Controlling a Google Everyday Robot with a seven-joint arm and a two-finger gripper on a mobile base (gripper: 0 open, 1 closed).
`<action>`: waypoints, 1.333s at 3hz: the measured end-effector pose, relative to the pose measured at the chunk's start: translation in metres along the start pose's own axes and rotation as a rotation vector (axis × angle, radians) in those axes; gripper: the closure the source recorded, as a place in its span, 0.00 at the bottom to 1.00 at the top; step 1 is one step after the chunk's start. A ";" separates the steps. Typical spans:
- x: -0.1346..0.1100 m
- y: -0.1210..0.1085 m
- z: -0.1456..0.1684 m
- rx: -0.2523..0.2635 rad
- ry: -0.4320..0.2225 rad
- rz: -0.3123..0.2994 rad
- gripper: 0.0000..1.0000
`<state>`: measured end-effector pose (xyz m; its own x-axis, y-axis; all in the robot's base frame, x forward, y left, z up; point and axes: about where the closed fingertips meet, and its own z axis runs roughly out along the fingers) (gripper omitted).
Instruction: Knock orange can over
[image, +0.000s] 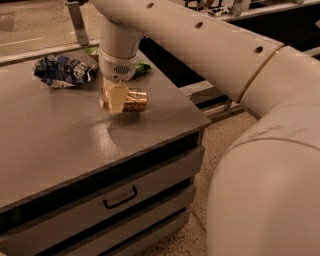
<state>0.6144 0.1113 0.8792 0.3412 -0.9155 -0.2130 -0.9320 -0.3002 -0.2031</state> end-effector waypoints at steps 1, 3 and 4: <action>0.000 0.003 0.001 -0.011 0.004 -0.002 0.37; -0.001 0.002 0.005 -0.013 0.003 -0.004 0.00; -0.001 0.002 0.005 -0.013 0.003 -0.004 0.00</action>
Offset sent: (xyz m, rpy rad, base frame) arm -0.0026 -0.0008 -0.0020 -0.0086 0.0096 0.0035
